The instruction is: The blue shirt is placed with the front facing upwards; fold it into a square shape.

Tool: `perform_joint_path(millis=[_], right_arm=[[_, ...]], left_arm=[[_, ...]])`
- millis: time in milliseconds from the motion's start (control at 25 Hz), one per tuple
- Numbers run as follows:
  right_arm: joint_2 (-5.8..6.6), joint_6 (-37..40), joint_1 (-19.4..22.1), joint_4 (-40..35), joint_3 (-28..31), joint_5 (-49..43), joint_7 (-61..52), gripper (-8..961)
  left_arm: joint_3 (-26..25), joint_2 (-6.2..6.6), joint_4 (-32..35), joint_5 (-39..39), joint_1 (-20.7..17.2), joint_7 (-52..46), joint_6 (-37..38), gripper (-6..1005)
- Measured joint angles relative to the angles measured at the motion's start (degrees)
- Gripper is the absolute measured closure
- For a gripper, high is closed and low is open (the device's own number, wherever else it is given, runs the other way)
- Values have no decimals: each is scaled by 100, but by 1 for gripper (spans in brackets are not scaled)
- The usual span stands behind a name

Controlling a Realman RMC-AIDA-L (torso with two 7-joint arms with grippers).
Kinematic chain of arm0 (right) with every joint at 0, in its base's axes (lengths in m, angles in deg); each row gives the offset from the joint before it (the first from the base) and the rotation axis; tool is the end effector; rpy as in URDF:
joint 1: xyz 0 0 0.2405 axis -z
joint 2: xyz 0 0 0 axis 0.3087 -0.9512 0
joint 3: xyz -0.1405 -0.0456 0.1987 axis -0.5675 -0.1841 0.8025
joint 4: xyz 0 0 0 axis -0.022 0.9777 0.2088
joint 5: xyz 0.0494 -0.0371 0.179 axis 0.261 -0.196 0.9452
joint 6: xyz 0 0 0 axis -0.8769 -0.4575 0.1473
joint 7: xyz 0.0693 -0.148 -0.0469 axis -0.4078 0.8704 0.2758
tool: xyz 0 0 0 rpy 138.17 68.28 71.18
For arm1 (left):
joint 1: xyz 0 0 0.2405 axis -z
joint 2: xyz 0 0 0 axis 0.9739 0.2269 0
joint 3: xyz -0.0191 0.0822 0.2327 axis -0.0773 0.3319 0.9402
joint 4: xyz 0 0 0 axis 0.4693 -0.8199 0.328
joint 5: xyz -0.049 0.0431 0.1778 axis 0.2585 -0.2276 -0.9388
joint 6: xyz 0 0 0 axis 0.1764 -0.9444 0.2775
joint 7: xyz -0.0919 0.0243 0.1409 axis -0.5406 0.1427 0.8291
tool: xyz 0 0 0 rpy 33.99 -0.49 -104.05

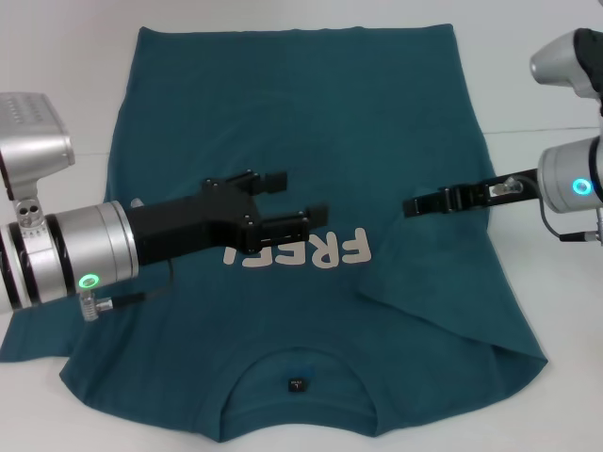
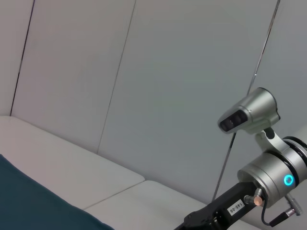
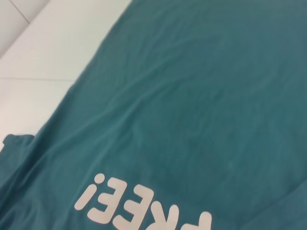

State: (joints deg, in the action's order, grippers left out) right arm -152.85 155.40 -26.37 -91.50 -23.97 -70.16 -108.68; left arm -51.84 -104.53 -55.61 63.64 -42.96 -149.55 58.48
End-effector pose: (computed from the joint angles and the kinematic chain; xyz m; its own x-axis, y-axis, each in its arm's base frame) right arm 0.2306 0.4173 0.0016 0.5065 -0.7735 -0.3811 -0.8580 -0.4081 -0.3120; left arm -0.1526 0.3569 -0.0424 0.7024 0.3081 0.6416 0.4900 -0.8631 -0.1220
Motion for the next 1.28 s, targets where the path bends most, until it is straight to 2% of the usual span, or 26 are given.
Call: perform_joint_path(millis=[200,480,680,840,1040,1280], right_arm=[[-18,-64,301,5,207,680,986,396],[-115,-59,960,9,314,2305,3198,278],[-166,141,1348,63,323,2837,4650,83],[-277,569,1710,196,369,3387,6036,33],[-308,1150,2014,268,528,3658,6885,8],[-309,2033,2335,490,1193,3965,7726,8]], left_arm=[[-8,0,22,1,-4,10,-64,124],[-20,1,66,28,-3,-2,-327,124],[-12,17,251,248,27,-16,-613,124],[-20,16,315,401,-12,-27,-796,124],[-29,25,368,443,-112,-111,-970,124],[-196,44,325,443,-329,-402,-1198,124]])
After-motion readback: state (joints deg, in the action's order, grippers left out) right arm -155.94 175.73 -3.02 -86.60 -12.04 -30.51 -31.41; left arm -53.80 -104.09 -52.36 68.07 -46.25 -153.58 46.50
